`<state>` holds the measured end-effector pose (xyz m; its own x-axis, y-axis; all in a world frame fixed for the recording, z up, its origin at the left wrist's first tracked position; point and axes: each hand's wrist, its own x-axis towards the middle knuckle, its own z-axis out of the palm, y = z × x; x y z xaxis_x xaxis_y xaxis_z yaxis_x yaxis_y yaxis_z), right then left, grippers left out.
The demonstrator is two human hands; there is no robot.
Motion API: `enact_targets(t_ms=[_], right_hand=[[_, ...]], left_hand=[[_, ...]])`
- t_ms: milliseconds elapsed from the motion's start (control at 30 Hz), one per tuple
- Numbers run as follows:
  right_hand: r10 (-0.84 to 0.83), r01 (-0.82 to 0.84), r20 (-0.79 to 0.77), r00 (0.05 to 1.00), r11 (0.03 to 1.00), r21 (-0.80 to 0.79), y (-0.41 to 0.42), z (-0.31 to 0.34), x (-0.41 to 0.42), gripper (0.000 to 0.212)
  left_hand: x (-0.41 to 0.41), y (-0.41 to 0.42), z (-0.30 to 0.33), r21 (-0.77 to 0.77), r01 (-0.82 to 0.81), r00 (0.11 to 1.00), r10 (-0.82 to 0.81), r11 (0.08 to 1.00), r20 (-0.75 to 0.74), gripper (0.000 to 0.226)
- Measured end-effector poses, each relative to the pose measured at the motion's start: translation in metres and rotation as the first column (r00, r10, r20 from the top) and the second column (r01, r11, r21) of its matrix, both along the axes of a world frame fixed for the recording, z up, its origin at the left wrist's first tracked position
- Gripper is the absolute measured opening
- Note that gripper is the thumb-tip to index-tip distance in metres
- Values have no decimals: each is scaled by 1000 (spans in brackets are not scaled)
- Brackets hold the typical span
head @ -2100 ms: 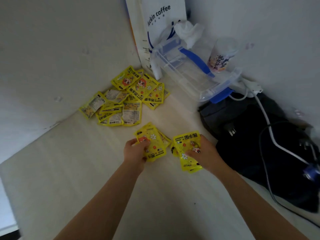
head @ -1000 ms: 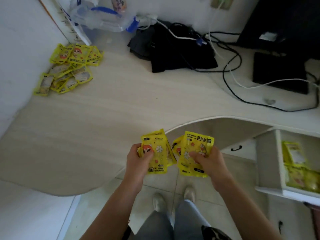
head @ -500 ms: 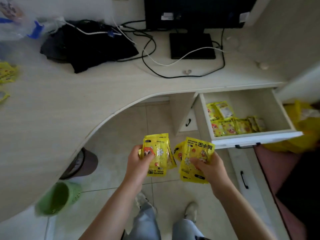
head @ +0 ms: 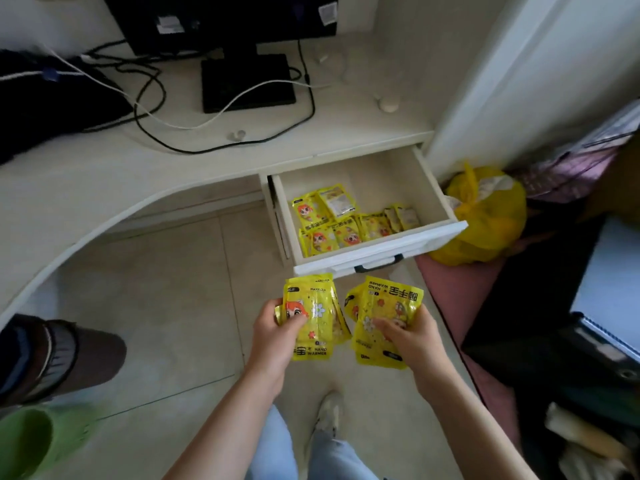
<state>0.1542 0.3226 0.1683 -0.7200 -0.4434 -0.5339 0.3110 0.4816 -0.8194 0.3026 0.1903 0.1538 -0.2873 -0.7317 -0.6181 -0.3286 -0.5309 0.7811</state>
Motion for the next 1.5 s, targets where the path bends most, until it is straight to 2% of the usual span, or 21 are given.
enact_targets(t_ms=[267, 533, 667, 900, 1067, 1167, 1267, 1500], right_hand=[[-52, 52, 1, 999, 999, -18, -1, -12, -60, 27], [-46, 46, -20, 999, 998, -31, -59, -15, -140, 31], [-5, 6, -36, 999, 1000, 13, -91, -22, -178, 28], [67, -68, 16, 998, 991, 112, -131, -47, -230, 27], [215, -206, -19, 976, 956, 210, -157, -73, -275, 20], [272, -266, 23, 962, 918, 293, -170, -100, -301, 34], [329, -320, 37, 944, 880, 350, -183, -125, -327, 38], [302, -312, 90, 949, 861, 401, -215, -166, -363, 41]], left_hand=[[-71, -14, -1, -27, 87, 996, -87, 996, 7, 24], [-147, -83, -17, -21, 115, 992, -113, 993, 56, 25], [-182, -115, -29, -22, 134, 988, -132, 991, 86, 29], [-228, -140, -49, 31, 142, 976, -145, 989, 161, 49], [-263, -150, -70, 95, 106, 963, -126, 990, 238, 53], [-284, -154, -87, 143, 61, 960, -97, 988, 261, 52], [-307, -157, -105, 195, 11, 960, -65, 981, 271, 53], [-366, -170, -140, 126, -12, 955, -26, 992, 296, 56]])
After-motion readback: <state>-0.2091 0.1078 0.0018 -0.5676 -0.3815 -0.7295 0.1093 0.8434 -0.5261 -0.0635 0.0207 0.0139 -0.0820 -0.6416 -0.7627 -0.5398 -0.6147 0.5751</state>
